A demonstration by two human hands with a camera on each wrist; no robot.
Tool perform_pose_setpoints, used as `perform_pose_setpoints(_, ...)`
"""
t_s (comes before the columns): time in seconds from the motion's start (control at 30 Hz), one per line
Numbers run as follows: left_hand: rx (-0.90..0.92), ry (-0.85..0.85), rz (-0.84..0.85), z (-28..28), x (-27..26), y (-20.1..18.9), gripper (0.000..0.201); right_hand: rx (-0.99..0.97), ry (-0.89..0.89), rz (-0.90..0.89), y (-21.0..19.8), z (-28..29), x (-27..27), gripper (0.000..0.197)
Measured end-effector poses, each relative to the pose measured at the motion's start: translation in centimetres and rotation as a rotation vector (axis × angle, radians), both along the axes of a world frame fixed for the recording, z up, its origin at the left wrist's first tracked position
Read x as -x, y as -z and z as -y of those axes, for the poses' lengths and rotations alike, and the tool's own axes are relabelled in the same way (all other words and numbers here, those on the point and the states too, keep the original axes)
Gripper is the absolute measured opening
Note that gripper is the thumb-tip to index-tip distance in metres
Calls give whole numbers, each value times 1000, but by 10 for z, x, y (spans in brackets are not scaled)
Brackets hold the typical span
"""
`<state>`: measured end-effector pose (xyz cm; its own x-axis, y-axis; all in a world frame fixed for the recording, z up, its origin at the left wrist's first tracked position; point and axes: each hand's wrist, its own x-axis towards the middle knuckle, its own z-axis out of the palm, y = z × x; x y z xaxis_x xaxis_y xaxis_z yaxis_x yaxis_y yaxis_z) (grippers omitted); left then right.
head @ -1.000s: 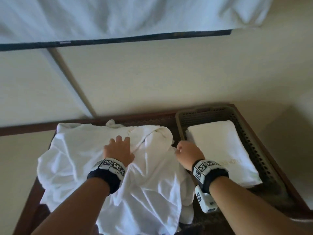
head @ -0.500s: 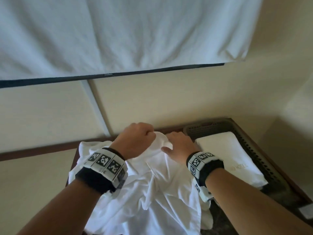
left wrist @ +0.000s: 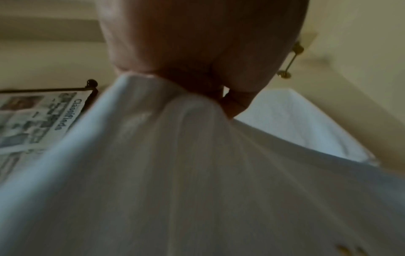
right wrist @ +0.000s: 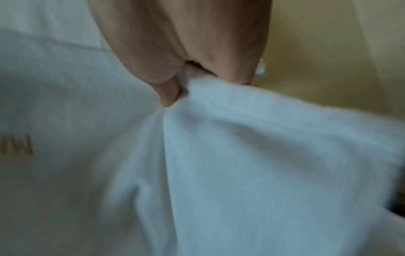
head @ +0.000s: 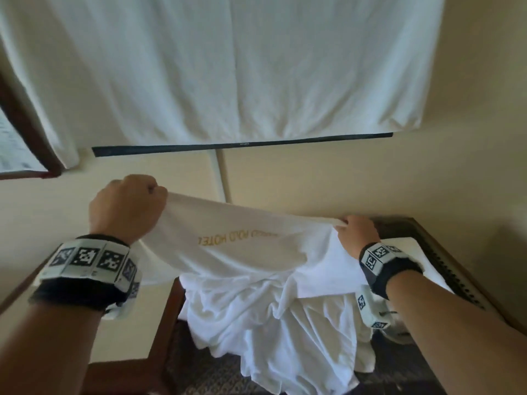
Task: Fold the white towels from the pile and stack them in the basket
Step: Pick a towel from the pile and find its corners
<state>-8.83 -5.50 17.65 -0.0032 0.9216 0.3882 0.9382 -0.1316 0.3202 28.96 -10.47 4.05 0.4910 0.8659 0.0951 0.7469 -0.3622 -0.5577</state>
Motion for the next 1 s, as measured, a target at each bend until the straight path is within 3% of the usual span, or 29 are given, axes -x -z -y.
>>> perform_pose_setpoints(0.07, 70, -36, -108, 9, 10, 16, 18, -109, -114, 4, -23, 4, 32, 12)
perform_pose_setpoints(0.13, 134, 142, -136, 19, 5, 35, 42, -199, -254, 22, -52, 9, 73, 22)
perform_pose_setpoints(0.2, 268, 427, 39, 35, -15, 52, 68, -277, -395, 63, -81, 13, 114, 26)
perform_pose_setpoints(0.23, 305, 528, 126, 44, -25, 59, 70, -298, -451, 112, -95, 16, 135, 24)
perform_pose_setpoints(0.3, 223, 590, 231, 52, -34, 70, 44, -279, -518, 242, -116, 23, 170, 18)
perform_pose_setpoints(0.37, 99, 543, 336, 52, -18, 66, 14, -232, -515, 371, -126, 29, 193, 19)
perform_pose_setpoints(0.43, 41, 542, 392, 51, 18, 56, 21, -249, -473, 413, -125, 32, 204, 12)
perform_pose_setpoints(0.57, -10, 582, 451, 59, 103, 31, 30, -299, -305, 207, -102, 31, 224, 11)
perform_pose_setpoints(0.7, 24, 552, 537, 59, 185, 18, 45, -432, -247, -248, -84, 33, 274, 24)
perform_pose_setpoints(0.8, 81, 489, 304, 55, 233, 25, 46, -550, -270, -466, -98, 41, 333, 17)
perform_pose_setpoints(0.87, 101, 426, 121, 58, 249, 36, 32, -585, -359, -410, -113, 49, 377, 17)
perform_pose_setpoints(0.9, 100, 427, 106, 61, 252, 42, 29, -596, -422, -349, -118, 52, 398, 17)
perform_pose_setpoints(0.93, 89, 463, 153, 64, 253, 46, 28, -594, -485, -292, -122, 55, 417, 16)
perform_pose_setpoints(1.0, 39, 575, 406, 70, 251, 49, 28, -591, -571, -174, -123, 59, 446, 14)
